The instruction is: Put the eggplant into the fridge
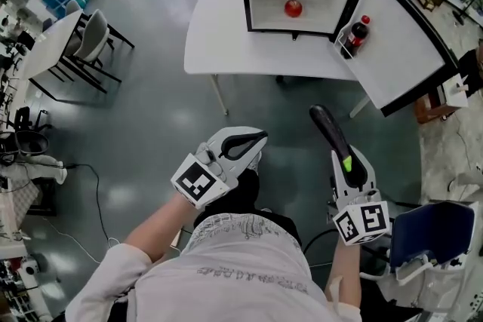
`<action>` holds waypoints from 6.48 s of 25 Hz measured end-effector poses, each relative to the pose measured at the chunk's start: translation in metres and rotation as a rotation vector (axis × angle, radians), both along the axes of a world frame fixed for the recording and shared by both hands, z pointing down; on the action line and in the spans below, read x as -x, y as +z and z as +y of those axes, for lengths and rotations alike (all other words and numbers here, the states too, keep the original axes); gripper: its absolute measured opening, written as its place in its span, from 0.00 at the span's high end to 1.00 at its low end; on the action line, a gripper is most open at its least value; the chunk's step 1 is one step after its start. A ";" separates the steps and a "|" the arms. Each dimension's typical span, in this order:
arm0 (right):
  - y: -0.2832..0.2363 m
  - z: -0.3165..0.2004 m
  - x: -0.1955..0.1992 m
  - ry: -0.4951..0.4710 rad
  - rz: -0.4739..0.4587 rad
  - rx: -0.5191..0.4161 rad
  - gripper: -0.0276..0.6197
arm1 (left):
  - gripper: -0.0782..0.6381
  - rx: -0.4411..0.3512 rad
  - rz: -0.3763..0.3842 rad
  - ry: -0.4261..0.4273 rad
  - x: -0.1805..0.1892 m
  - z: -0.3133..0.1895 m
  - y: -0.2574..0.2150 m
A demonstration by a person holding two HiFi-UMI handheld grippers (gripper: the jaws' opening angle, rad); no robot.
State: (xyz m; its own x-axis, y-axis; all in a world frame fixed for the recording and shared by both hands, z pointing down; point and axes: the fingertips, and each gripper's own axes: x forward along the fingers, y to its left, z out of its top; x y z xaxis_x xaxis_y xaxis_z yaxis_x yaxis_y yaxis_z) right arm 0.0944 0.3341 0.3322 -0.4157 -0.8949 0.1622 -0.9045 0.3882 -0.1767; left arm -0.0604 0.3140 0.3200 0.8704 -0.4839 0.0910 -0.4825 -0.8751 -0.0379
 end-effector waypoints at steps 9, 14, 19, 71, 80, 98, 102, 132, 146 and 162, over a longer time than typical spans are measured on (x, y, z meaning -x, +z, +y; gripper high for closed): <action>0.008 -0.073 0.010 0.004 -0.003 0.026 0.77 | 0.88 0.032 0.009 0.002 0.008 -0.077 0.010; 0.013 -0.112 0.011 0.019 0.003 0.049 0.77 | 0.88 0.034 0.024 0.018 0.008 -0.121 0.014; 0.014 -0.153 0.013 0.029 0.006 0.067 0.77 | 0.88 0.057 0.021 0.032 0.009 -0.163 0.017; -0.016 -0.407 -0.015 0.162 0.118 0.001 0.77 | 0.88 0.070 0.065 0.067 -0.010 -0.387 -0.003; -0.016 -0.452 -0.041 0.156 0.148 -0.030 0.77 | 0.88 0.082 0.033 0.002 -0.035 -0.411 0.001; -0.014 -0.525 -0.054 0.221 0.129 -0.088 0.77 | 0.88 0.109 0.007 -0.038 -0.049 -0.436 0.009; -0.014 -0.539 -0.053 0.239 0.126 -0.099 0.77 | 0.88 0.116 -0.013 -0.025 -0.047 -0.439 0.013; 0.008 -0.610 -0.064 0.347 0.197 -0.119 0.77 | 0.88 0.155 -0.021 -0.029 -0.040 -0.445 0.028; 0.023 -0.625 -0.073 0.348 0.268 -0.085 0.77 | 0.88 0.157 -0.031 -0.032 -0.048 -0.444 0.033; 0.034 -0.634 -0.076 0.335 0.281 -0.042 0.77 | 0.88 0.153 -0.050 -0.037 -0.057 -0.444 0.034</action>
State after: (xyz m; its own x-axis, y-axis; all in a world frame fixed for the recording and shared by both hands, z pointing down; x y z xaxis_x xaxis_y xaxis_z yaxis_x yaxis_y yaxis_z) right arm 0.1702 -0.2998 0.3658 -0.0466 -0.9810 0.1886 -0.9923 0.0672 0.1042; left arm -0.0039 -0.1302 0.3543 0.8450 -0.4923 0.2089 -0.5150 -0.8543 0.0701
